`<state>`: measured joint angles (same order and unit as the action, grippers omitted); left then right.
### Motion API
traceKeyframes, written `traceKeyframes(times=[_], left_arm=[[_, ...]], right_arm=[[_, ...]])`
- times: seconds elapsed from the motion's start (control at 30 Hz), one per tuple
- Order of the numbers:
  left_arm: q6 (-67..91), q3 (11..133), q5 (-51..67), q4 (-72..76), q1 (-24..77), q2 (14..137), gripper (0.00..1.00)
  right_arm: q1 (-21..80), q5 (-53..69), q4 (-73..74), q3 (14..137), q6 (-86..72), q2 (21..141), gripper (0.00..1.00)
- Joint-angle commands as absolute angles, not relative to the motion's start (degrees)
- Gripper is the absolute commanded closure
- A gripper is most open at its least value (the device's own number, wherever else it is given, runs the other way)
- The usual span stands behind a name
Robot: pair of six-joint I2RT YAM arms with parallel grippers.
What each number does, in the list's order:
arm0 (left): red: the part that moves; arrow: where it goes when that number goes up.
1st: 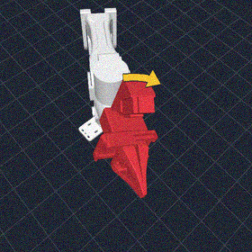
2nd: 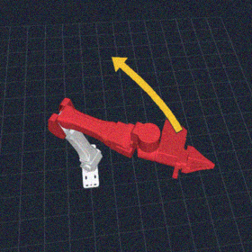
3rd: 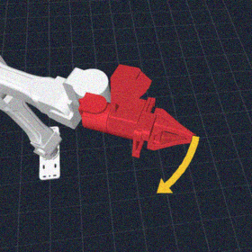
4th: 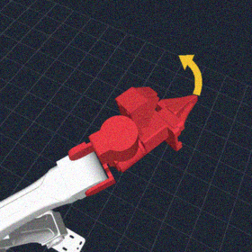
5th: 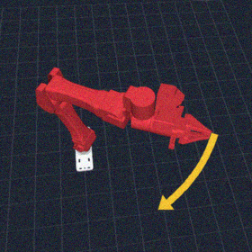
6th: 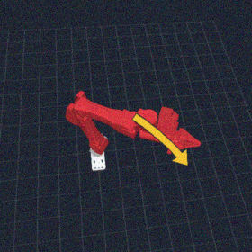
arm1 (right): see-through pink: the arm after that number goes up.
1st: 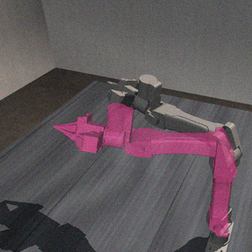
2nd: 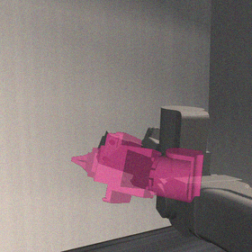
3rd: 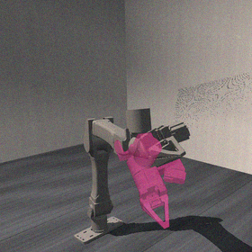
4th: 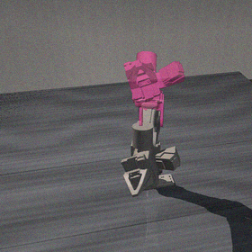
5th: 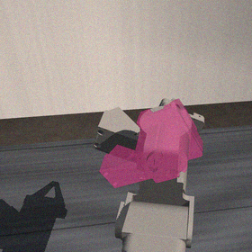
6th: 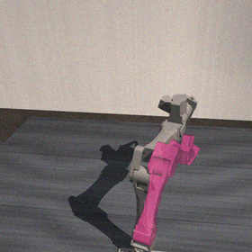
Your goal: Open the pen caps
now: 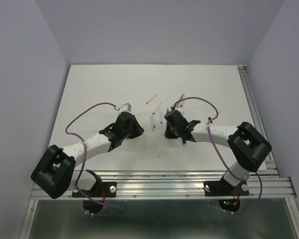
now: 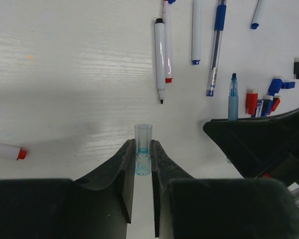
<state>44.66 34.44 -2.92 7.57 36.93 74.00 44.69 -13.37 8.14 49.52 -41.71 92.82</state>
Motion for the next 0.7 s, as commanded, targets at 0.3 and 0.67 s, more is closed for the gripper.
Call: traceKeyframes(times=[0.3, 0.67], left_arm=[[45.35, 31.03, -2.11, 8.09, 37.35, 69.00, 1.00], [45.53, 30.94, -0.35, 8.09, 37.53, 66.45, 1.00]], right_arm=[[44.47, -10.90, 6.77, 58.01, -42.71, 100.19, 0.82], [44.38, -12.83, 9.05, 58.18, -44.73, 96.51, 0.54]])
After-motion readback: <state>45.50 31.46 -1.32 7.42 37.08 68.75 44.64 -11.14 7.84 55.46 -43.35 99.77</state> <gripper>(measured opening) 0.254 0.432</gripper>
